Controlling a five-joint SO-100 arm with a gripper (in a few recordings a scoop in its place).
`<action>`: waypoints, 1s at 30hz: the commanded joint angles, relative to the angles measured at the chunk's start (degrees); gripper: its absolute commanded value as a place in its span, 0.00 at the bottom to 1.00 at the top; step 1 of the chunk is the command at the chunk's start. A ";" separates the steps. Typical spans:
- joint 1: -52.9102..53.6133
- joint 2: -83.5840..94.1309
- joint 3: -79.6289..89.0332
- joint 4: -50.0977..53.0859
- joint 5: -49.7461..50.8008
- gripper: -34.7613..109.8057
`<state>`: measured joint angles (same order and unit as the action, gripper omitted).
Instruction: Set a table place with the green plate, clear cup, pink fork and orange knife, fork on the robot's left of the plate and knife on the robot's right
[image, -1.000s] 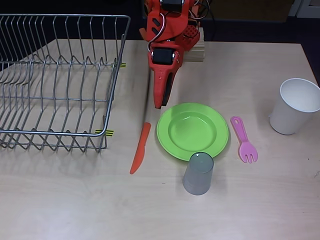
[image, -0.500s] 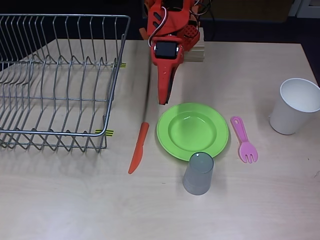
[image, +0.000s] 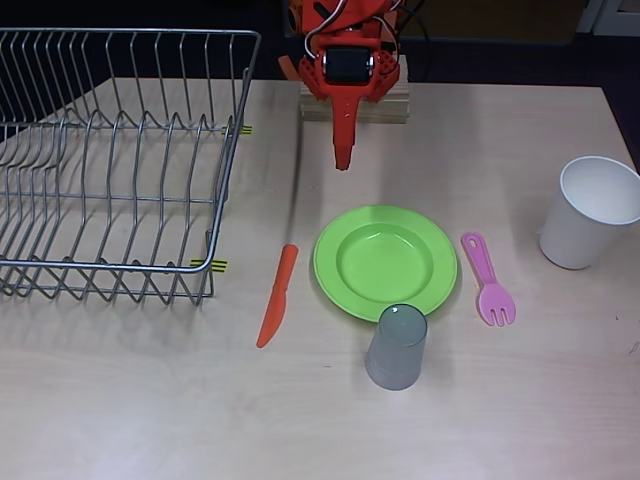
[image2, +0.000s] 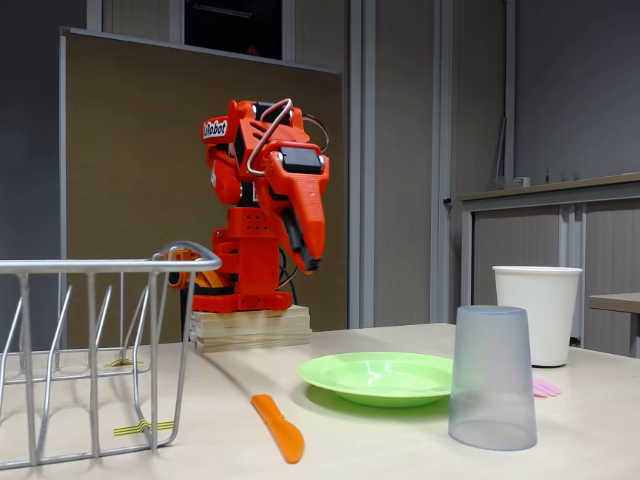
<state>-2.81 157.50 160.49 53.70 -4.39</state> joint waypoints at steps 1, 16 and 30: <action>-1.05 3.78 -1.05 7.73 -0.62 0.24; -2.20 33.40 16.79 15.12 1.41 0.24; -1.93 33.05 19.51 15.82 -0.97 0.24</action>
<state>-4.04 190.02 180.18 68.99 -4.04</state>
